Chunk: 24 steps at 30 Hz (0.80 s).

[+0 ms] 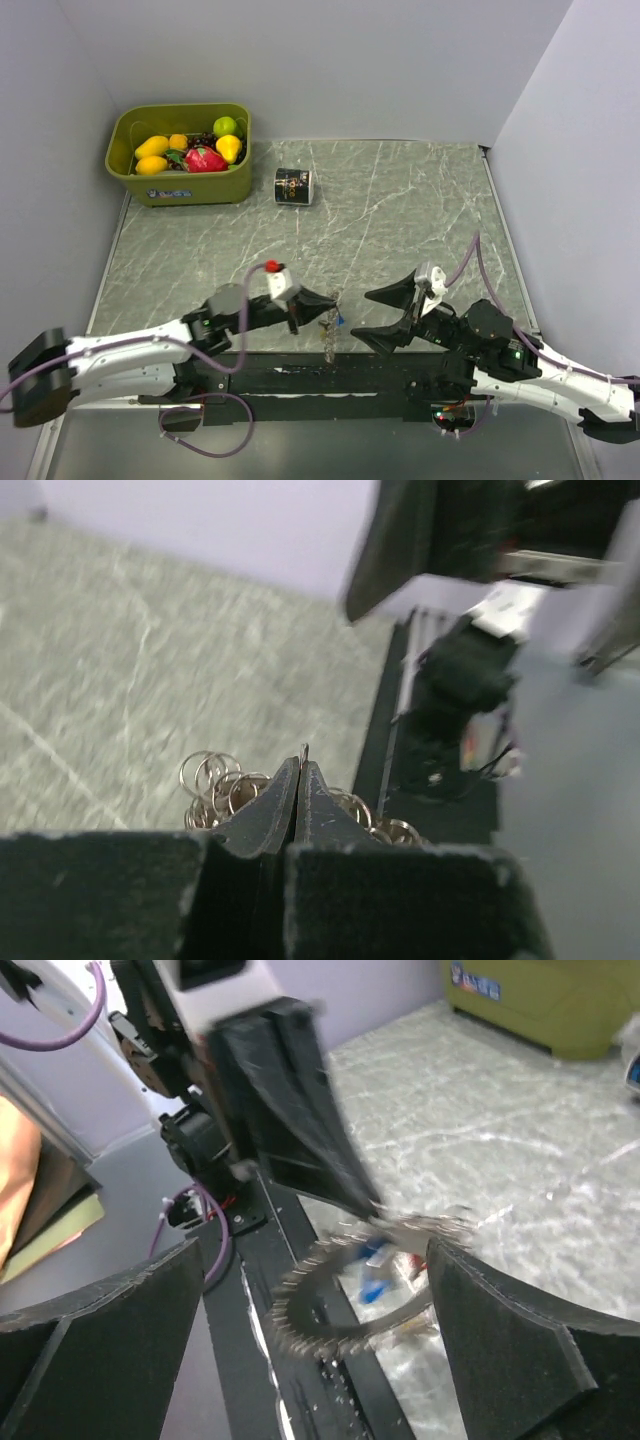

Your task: Put the keys on the keyring

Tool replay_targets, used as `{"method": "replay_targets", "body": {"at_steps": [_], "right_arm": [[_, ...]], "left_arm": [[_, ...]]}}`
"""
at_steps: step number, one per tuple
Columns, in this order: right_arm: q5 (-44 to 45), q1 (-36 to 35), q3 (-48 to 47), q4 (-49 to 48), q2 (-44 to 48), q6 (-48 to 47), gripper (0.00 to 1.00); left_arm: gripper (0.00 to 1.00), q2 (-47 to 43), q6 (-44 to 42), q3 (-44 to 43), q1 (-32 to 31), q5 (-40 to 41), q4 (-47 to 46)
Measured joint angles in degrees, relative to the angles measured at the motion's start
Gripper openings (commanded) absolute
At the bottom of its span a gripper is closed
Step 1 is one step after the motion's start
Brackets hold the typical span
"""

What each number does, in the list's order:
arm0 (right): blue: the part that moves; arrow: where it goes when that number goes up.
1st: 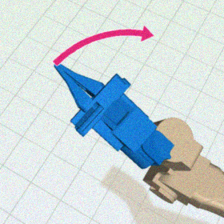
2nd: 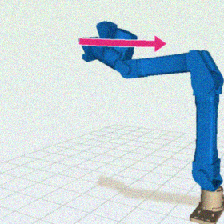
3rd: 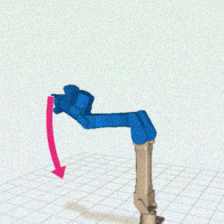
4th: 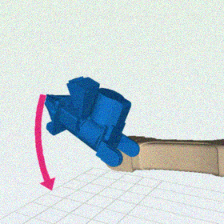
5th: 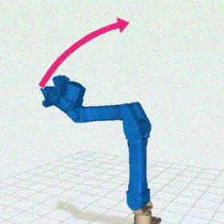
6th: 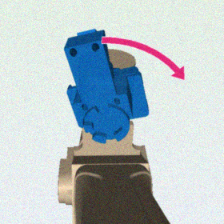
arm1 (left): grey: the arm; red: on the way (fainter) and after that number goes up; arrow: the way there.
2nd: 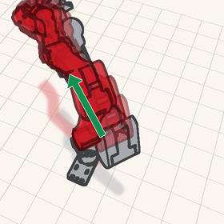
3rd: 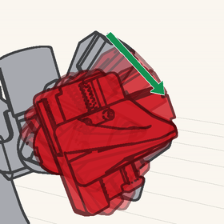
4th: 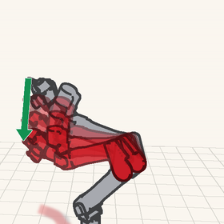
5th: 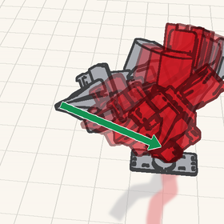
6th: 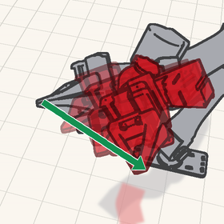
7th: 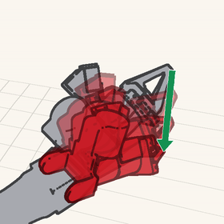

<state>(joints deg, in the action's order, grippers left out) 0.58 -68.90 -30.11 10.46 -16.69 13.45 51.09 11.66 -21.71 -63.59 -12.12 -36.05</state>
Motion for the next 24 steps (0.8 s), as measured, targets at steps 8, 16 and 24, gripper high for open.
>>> {"method": "replay_targets", "body": {"at_steps": [8,16,24], "right_arm": [[2.0,0.0,1.8,3.3,0.9,1.8,1.0],[3.8,0.0,3.5,4.6,1.1,3.3,1.0],[4.3,0.0,4.2,4.7,-0.8,3.7,1.0]], "left_arm": [[0.01,23.5,-1.1,-14.1,5.0,0.1,-2.9],[0.16,29.4,-0.3,-15.9,7.4,1.5,-11.1],[0.66,36.0,7.1,3.7,7.2,5.0,-27.4]]}}
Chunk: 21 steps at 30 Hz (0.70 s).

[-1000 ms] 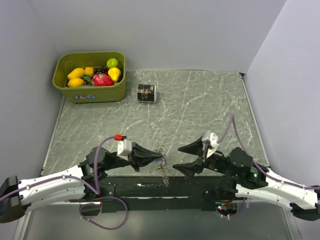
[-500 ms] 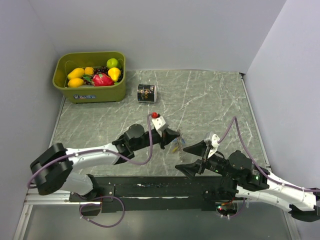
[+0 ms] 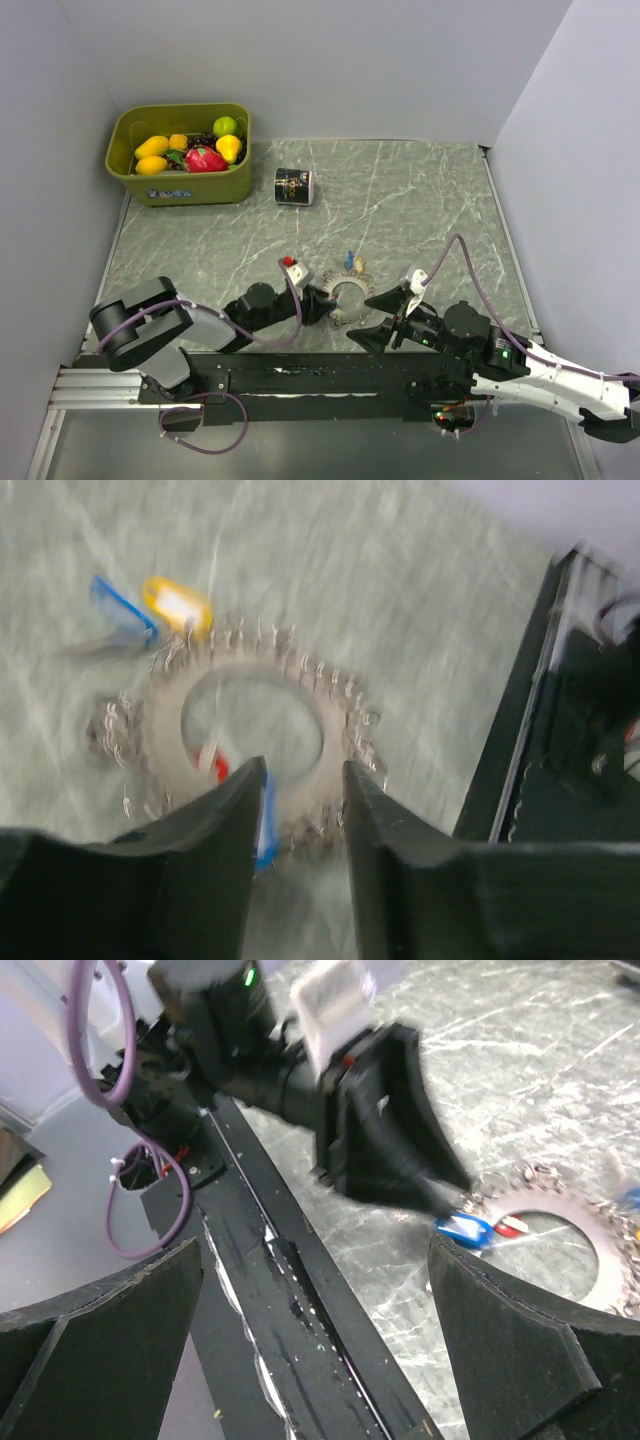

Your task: Put the keys on the keyring

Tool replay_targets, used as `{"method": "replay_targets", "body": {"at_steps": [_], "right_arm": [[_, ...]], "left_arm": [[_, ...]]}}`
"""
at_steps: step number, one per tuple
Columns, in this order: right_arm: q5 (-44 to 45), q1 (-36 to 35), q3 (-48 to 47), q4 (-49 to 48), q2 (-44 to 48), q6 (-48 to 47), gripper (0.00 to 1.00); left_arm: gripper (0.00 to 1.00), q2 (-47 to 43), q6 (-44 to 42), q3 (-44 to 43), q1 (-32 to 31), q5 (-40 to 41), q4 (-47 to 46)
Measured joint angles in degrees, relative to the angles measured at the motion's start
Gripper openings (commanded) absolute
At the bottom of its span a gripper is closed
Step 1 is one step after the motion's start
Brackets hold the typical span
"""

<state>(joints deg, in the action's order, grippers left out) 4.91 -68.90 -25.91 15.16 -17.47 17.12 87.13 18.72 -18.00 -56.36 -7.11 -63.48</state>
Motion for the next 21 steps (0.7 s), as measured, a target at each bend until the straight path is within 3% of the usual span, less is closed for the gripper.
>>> {"method": "replay_targets", "body": {"at_steps": [3,10,16,21], "right_arm": [[0.0,0.0,0.0,0.1,-0.6,0.0,1.0],[0.6,0.0,0.0,-0.2,-0.9,0.0,1.0],[2.1,0.0,-0.1,-1.7,-3.8,0.0,1.0],[4.4,0.0,-0.8,-2.0,-6.2,0.0,1.0]], "left_arm": [[0.99,-0.3,1.7,4.6,-2.2,2.6,-1.0],[0.96,-14.4,2.5,5.0,-6.0,8.7,5.1],[0.96,-30.1,4.7,5.2,-6.0,15.3,15.4],[0.96,-44.3,8.2,5.6,-6.1,25.3,26.6]]}}
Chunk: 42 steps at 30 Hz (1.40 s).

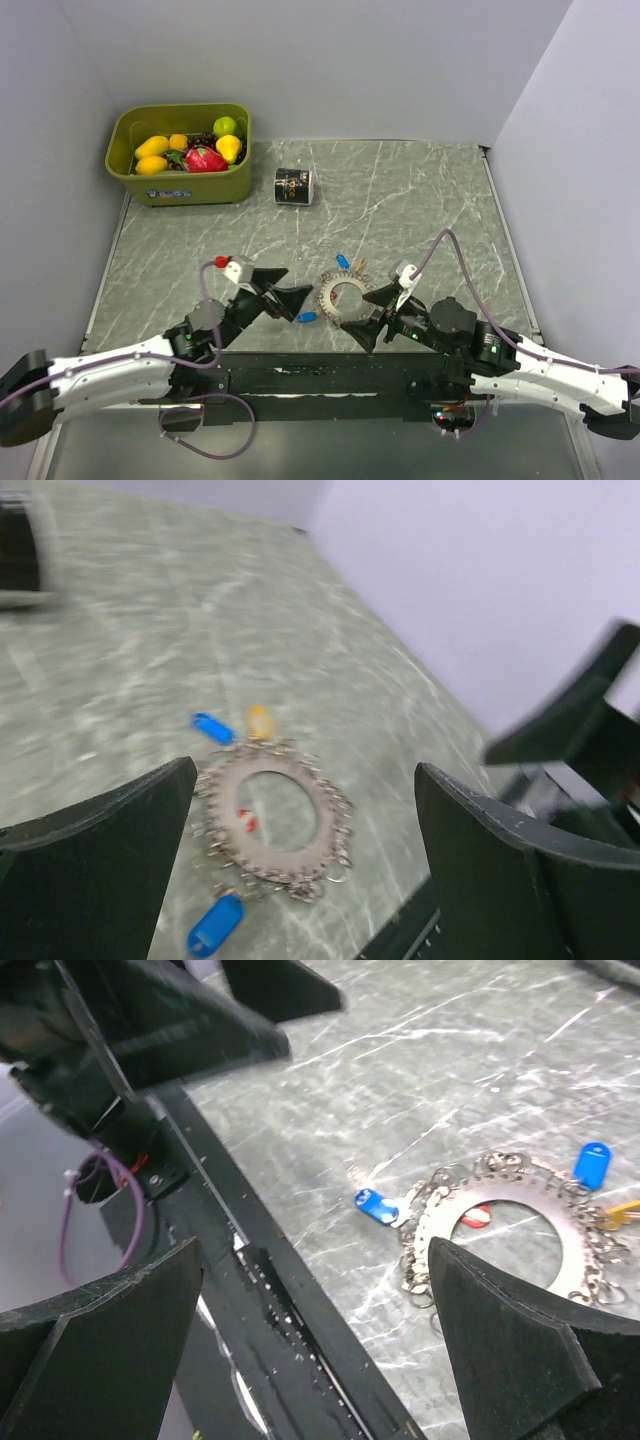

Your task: Put the keys on the keyring

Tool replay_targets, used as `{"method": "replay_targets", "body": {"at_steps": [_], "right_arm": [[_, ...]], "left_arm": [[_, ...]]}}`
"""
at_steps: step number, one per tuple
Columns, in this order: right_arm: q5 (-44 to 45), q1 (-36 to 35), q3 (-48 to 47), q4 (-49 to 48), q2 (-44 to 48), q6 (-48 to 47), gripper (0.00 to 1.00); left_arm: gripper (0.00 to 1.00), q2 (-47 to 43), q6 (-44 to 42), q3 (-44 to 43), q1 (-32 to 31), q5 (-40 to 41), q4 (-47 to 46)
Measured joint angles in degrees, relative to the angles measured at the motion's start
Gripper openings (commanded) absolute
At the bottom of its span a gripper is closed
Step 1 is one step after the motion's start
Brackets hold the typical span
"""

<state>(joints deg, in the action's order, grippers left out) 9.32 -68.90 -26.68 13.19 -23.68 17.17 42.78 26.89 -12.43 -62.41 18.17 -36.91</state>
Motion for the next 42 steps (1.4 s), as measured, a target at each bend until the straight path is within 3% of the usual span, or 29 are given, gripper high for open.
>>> {"method": "replay_targets", "body": {"at_steps": [6,14,27,42], "right_arm": [[3.4,0.0,-1.1,-1.2,-1.3,0.2,1.0],[8.9,0.0,-3.6,-3.7,-1.7,0.9,1.0],[16.1,0.0,-0.5,-5.9,4.0,4.9,1.0],[22.3,0.0,-0.1,-6.3,3.0,4.0,1.0]], "left_arm": [[0.96,-10.2,6.5,-1.5,-0.1,15.4,18.4],[0.96,-14.2,10.0,-2.4,-0.1,21.3,31.8],[0.96,-10.4,9.8,-4.2,-0.1,22.7,33.7],[0.96,-8.7,5.3,-4.7,-0.1,24.0,32.6]]}}
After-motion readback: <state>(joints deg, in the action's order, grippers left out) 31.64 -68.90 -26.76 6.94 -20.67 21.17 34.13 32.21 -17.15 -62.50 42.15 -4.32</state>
